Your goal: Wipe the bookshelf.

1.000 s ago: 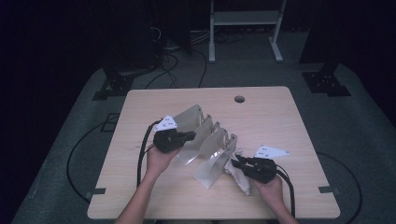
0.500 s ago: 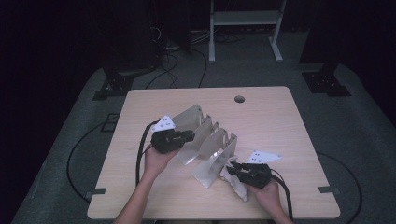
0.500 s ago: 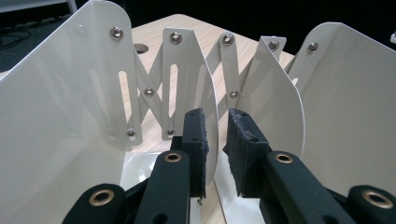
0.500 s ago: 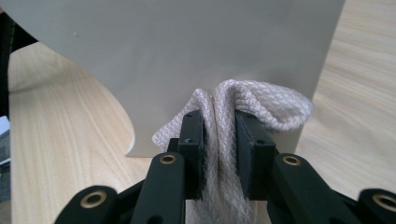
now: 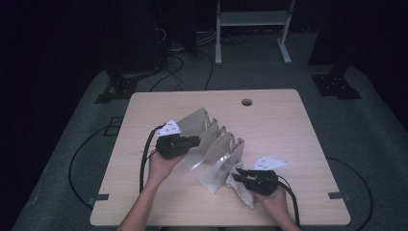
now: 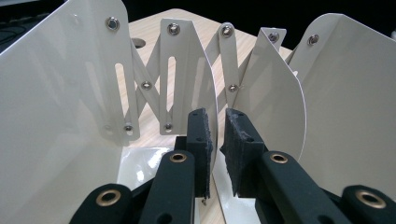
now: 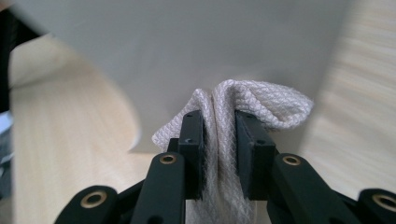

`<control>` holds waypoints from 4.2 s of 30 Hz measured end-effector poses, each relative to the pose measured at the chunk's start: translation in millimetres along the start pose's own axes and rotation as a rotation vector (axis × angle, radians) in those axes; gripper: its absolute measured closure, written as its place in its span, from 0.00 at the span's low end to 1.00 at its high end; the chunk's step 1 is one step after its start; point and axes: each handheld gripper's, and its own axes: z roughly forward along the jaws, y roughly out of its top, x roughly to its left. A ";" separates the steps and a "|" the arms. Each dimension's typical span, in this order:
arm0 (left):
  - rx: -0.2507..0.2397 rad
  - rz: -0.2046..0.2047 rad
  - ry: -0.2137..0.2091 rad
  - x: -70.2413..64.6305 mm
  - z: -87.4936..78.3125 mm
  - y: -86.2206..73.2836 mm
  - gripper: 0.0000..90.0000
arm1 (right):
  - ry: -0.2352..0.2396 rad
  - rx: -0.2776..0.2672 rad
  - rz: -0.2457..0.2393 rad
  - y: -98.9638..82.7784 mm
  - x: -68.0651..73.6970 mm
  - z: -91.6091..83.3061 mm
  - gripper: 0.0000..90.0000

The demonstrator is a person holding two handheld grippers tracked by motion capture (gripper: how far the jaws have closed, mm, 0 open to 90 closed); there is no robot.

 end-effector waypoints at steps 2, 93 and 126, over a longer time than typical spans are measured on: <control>0.000 0.000 0.002 0.4 -0.3 0.2 0.90 | -0.019 -0.013 0.038 -1.0 -8.5 -2.5 0.81; -0.013 0.102 -0.117 -78.1 -7.8 -14.3 0.72 | 0.093 -0.111 -0.125 49.4 51.8 -21.2 0.81; -0.015 0.102 -0.148 -84.1 -3.5 -15.6 0.73 | 0.026 -0.174 -0.102 55.4 36.9 -37.7 0.81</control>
